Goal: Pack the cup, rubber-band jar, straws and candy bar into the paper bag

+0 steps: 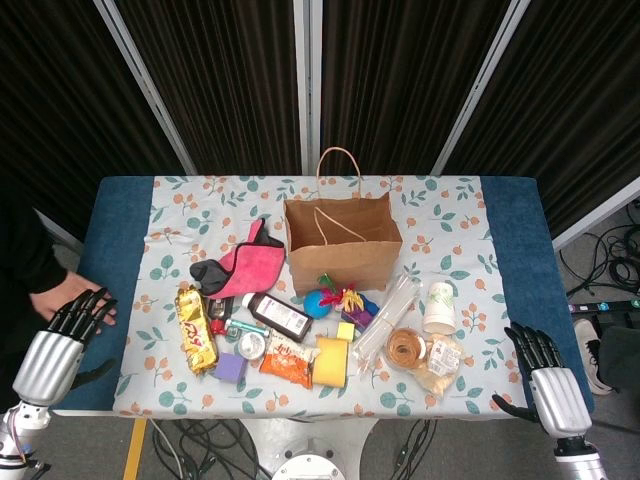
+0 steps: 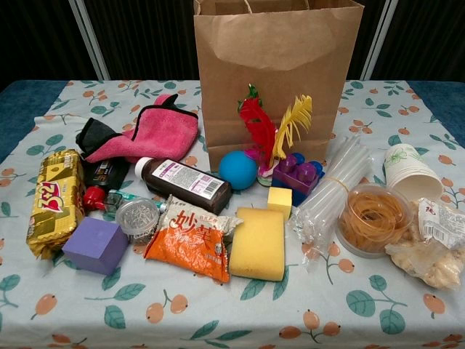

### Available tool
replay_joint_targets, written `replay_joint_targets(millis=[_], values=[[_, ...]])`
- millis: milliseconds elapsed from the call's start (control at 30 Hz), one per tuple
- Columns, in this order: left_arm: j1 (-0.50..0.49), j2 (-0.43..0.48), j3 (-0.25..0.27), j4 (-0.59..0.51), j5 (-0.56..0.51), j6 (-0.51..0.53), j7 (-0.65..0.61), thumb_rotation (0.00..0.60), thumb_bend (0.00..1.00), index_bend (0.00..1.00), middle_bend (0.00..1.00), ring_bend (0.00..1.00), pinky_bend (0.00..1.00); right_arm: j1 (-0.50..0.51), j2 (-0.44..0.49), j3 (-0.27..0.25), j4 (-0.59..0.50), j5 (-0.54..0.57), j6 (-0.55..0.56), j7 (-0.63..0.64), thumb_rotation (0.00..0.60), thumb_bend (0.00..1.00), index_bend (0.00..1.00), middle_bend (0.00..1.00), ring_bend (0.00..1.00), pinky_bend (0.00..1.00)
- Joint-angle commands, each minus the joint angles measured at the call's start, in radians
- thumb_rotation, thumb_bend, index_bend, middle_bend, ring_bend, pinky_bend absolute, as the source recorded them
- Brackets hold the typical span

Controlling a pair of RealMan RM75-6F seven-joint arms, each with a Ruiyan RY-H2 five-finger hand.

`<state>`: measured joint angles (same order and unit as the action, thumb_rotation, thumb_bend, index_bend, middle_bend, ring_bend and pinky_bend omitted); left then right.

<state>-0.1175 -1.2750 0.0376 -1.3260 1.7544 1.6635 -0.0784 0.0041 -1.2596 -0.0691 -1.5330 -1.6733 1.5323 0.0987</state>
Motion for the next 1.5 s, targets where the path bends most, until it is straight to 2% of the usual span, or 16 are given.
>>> replay_joint_targets(millis=[33, 500, 1000, 1500], values=[[0.0, -0.003, 0.002, 0.002, 0.001, -0.002, -0.001, 0.6, 0.03, 0.16, 0.16, 0.08, 0.2, -0.001, -0.004, -0.007, 0.001, -0.005, -0.004, -0.005, 0.6, 0.0, 0.05, 0.03, 0.0, 0.0], [-0.01, -0.01, -0.005, 0.013, -0.019, -0.023, -0.03, 0.6, 0.03, 0.16, 0.16, 0.08, 0.2, 0.004, -0.024, -0.012, -0.009, 0.044, -0.074, -0.085, 0.6, 0.0, 0.05, 0.05, 0.0, 0.0], [-0.015, -0.01, -0.013, 0.047, -0.008, 0.011, -0.088, 0.6, 0.03, 0.16, 0.16, 0.08, 0.2, 0.018, -0.146, 0.013, -0.042, 0.158, -0.174, -0.322, 0.6, 0.0, 0.05, 0.07, 0.0, 0.0], [-0.029, -0.002, -0.036, 0.084, -0.034, 0.013, -0.159, 0.6, 0.03, 0.16, 0.16, 0.08, 0.2, 0.055, -0.238, 0.071, -0.101, 0.297, -0.228, -0.543, 0.6, 0.0, 0.07, 0.11, 0.0, 0.0]])
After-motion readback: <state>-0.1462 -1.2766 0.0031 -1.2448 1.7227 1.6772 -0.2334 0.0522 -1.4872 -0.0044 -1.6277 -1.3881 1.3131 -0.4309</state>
